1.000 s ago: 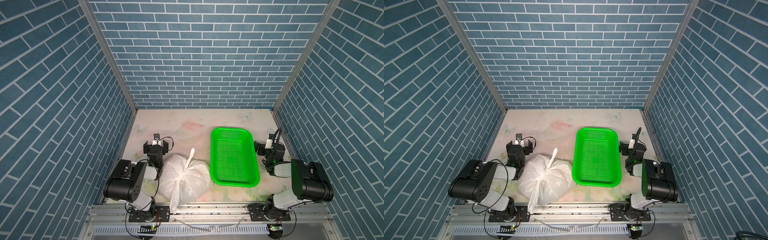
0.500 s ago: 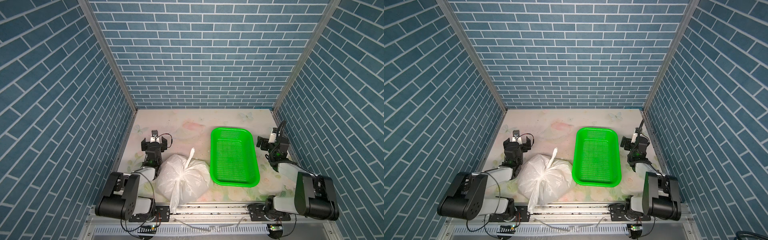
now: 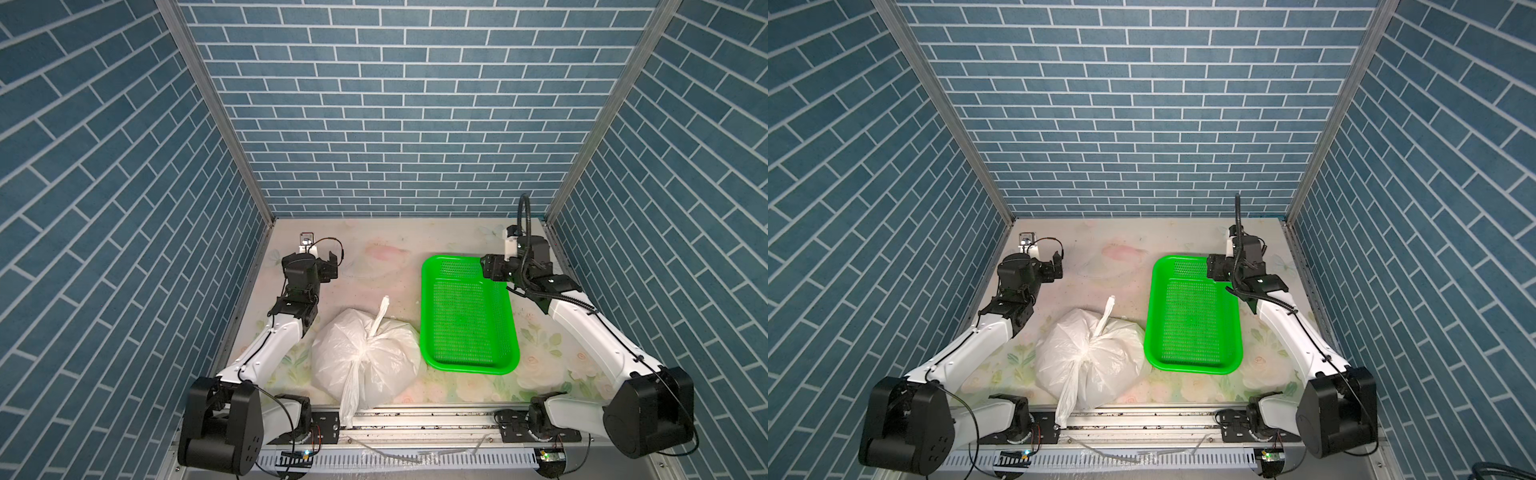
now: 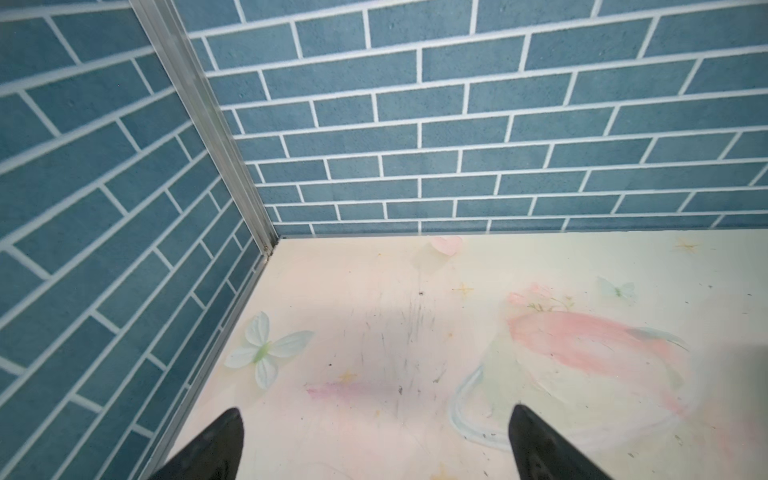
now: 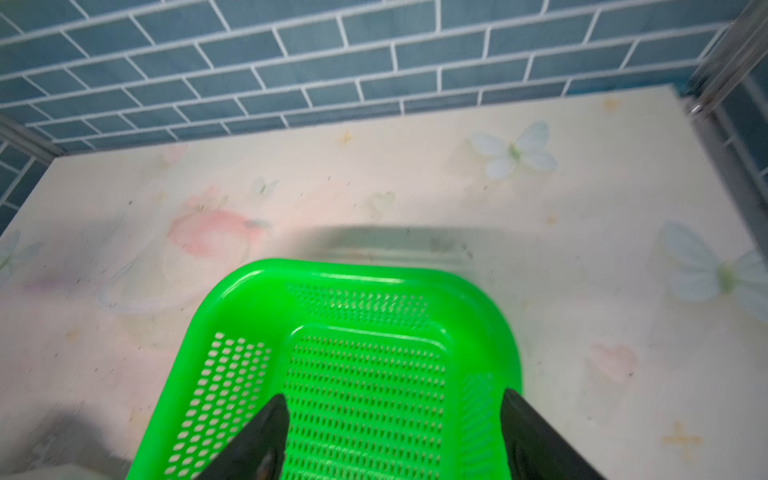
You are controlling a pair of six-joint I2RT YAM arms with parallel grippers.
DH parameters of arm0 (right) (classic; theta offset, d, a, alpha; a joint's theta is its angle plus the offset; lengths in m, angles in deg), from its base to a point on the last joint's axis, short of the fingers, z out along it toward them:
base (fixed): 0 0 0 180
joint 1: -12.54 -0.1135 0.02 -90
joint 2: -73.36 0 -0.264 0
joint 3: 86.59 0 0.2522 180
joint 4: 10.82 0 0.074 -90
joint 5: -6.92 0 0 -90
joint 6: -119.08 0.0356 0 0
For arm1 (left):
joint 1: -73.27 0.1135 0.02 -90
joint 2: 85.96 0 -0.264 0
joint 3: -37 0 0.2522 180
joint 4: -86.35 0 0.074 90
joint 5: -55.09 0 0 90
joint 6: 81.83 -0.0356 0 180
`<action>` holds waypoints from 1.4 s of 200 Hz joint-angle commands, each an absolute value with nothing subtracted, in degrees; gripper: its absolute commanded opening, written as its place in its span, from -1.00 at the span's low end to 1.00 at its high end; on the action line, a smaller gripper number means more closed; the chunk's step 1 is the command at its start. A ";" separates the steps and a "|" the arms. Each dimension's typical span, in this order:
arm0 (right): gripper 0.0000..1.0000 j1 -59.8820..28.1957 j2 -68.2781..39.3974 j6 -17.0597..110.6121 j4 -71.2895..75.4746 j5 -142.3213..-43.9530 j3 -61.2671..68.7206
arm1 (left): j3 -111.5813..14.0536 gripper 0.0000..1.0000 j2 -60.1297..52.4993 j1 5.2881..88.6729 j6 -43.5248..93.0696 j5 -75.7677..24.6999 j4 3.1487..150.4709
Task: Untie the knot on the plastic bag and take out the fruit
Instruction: 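Grasp the green basket rim with the right gripper and slide it farther away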
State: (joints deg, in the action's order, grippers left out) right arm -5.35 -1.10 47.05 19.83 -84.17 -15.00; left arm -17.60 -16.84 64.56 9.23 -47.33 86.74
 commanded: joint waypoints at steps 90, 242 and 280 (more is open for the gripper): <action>0.48 -5.00 -30.42 53.08 25.05 -83.18 4.06 | -22.48 0.99 -14.13 57.28 14.02 -44.88 79.35; 0.57 10.40 -59.24 34.86 38.56 -88.75 48.31 | -24.48 0.99 -11.07 56.54 15.07 -48.01 78.92; 0.55 4.83 -53.48 37.32 45.02 -91.85 45.37 | -24.42 0.99 -10.71 56.51 15.24 -47.52 79.00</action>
